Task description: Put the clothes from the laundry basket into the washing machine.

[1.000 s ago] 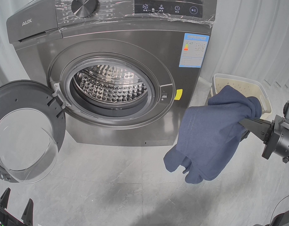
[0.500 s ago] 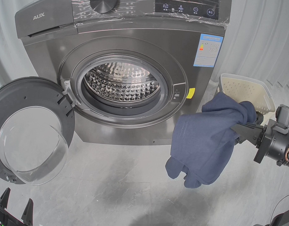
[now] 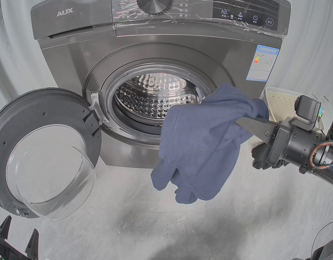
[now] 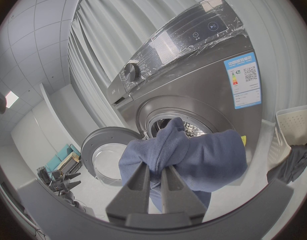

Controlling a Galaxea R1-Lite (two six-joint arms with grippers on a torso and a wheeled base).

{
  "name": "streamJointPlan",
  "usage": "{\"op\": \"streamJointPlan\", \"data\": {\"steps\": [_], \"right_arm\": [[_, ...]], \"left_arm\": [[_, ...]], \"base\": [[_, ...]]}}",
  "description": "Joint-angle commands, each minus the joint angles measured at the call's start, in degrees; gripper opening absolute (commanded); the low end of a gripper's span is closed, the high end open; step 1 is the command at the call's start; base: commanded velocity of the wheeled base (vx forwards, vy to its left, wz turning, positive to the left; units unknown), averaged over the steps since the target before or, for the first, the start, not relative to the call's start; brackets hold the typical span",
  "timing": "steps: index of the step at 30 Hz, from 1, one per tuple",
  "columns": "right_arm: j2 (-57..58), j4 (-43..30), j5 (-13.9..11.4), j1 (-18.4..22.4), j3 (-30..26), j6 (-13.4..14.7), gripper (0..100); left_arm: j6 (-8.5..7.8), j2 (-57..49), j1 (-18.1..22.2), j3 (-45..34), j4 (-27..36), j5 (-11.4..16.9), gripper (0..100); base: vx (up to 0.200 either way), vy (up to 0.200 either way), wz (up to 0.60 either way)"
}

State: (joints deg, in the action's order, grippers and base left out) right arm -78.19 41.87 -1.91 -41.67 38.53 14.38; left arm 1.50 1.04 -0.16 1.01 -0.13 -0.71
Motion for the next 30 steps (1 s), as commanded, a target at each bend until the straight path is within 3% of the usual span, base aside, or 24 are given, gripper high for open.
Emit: {"op": "streamJointPlan", "data": {"steps": [1,5,8,10,12,15,18,21,25,30], "right_arm": [[-5.22,2.51,0.24,-0.52,0.66,0.20,0],[-7.24,5.67,2.00,-0.70,0.75,0.12,0],[-8.82,7.34,2.44,-1.66,1.63,0.20,0],[-9.26,7.43,2.62,-1.84,2.33,0.20,0],[-10.05,7.52,2.70,-2.01,3.48,0.38,0],[-10.75,7.61,3.67,-1.93,4.44,0.56,0],[-10.84,7.61,4.11,-2.01,4.80,1.70,0],[-10.93,7.61,4.11,-1.93,4.88,2.31,0],[-13.74,7.70,4.29,-2.01,7.52,3.81,0],[-17.87,9.89,5.61,-3.42,10.07,4.51,0]], "left_arm": [[-0.27,-1.04,-0.02,-1.01,-0.04,0.09,100],[-0.36,-1.04,0.07,-1.01,-0.22,-0.08,100],[1.40,0.28,0.16,7.69,-4.52,1.94,100],[1.05,4.06,-0.28,11.91,-4.08,7.47,100],[1.31,8.90,-0.28,13.23,-3.91,16.62,100],[1.66,18.21,0.33,13.23,-4.52,27.34,100],[0.87,28.06,-0.54,13.84,-6.46,33.40,100],[0.35,37.11,-2.30,13.75,-13.49,34.81,100],[0.61,47.83,-8.28,13.93,-20.52,34.81,100],[1.14,57.06,-18.30,14.02,-25.88,31.91,100]], "base": [[0.000,0.000,0.00],[0.000,0.000,0.00],[0.000,0.000,0.00],[0.000,0.000,0.00],[0.000,0.000,0.00],[0.000,0.000,0.00],[0.000,0.000,0.00],[0.000,0.000,0.00],[0.000,0.000,0.00],[0.000,0.000,0.00]]}}
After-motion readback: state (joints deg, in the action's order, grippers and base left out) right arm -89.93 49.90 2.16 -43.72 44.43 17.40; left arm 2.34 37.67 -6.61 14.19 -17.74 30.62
